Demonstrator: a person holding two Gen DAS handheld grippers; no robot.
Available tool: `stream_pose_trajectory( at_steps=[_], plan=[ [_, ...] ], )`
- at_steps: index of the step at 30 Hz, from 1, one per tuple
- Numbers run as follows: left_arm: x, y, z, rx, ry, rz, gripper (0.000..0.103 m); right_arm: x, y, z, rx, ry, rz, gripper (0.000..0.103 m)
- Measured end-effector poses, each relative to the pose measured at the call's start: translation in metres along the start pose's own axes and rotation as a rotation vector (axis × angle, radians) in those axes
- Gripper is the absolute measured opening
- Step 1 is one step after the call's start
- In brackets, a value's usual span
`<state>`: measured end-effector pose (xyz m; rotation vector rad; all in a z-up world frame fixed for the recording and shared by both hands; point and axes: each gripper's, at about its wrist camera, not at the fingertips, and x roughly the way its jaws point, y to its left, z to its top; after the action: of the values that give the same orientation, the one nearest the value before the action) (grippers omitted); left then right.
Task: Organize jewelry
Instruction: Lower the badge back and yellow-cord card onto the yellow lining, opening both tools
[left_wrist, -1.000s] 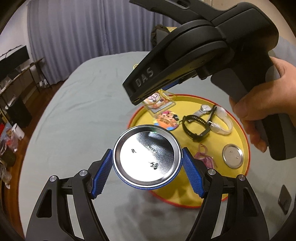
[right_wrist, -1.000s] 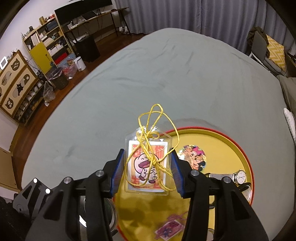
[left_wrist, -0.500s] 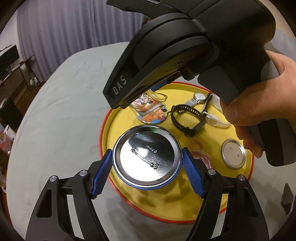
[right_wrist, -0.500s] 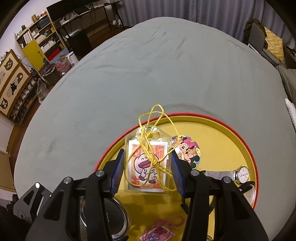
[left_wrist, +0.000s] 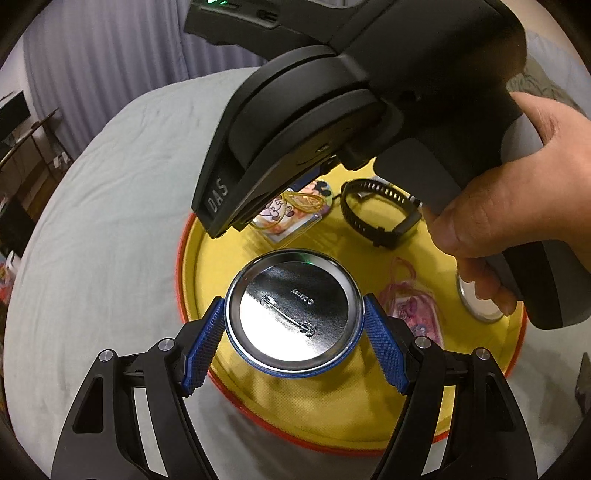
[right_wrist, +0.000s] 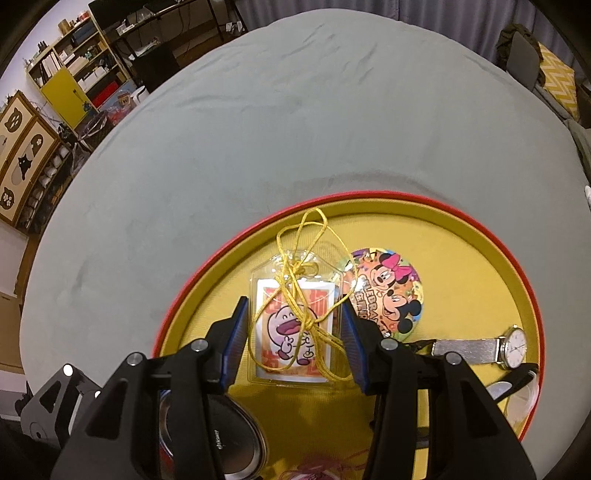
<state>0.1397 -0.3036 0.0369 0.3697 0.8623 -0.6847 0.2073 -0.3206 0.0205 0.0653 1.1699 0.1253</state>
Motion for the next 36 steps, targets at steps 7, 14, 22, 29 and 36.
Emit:
stream_pose_trajectory(
  at_steps=[7,14,22,29,36],
  plan=[
    [0.017,-0.007,0.001,0.014,0.026,-0.002,0.072,0.013,0.003,-0.003,-0.020,0.026,0.001,0.045],
    [0.027,-0.012,0.002,0.023,0.052,-0.003,0.072,0.017,0.005,-0.006,-0.046,0.028,-0.024,0.045],
    [0.032,-0.020,0.006,0.014,0.053,-0.003,0.072,0.020,0.009,-0.007,-0.099,0.018,-0.077,0.045],
    [0.031,-0.016,-0.003,0.013,0.043,-0.003,0.072,0.020,0.011,-0.006,-0.107,0.015,-0.066,0.045],
    [0.031,-0.015,-0.007,0.009,0.041,-0.004,0.072,0.022,0.014,-0.006,-0.115,0.009,-0.072,0.045]
  ],
)
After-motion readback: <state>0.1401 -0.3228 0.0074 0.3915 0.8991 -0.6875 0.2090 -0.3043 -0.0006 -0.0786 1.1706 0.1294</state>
